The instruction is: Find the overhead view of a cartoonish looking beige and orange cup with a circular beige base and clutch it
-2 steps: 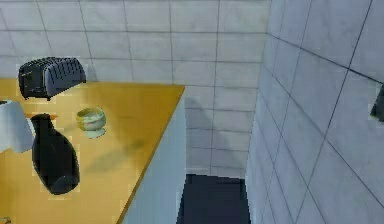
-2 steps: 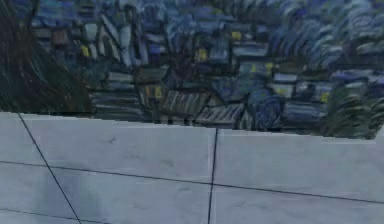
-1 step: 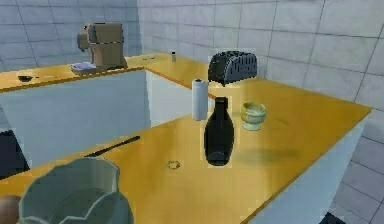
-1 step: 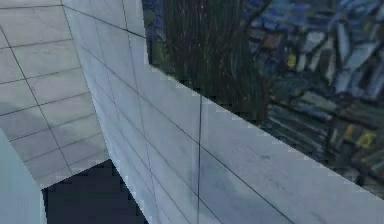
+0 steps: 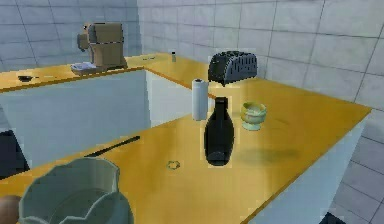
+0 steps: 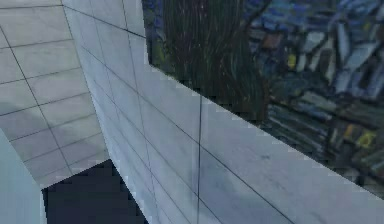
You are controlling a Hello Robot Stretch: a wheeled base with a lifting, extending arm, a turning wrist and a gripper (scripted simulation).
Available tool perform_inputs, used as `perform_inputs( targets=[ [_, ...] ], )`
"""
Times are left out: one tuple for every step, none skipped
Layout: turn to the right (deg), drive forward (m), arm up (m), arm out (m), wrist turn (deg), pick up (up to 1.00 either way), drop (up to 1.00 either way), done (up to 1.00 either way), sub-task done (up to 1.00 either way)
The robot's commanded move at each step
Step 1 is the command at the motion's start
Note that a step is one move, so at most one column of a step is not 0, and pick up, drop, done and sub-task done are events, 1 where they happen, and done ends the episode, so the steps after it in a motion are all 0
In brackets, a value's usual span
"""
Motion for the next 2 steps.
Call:
perform_inputs(
  targets=[
    [45.0,0.0,0.0,0.0,0.0,0.0,0.0,0.0,0.0],
    [9.0,0.0,0.0,0.0,0.0,0.0,0.0,0.0,0.0]
  ],
)
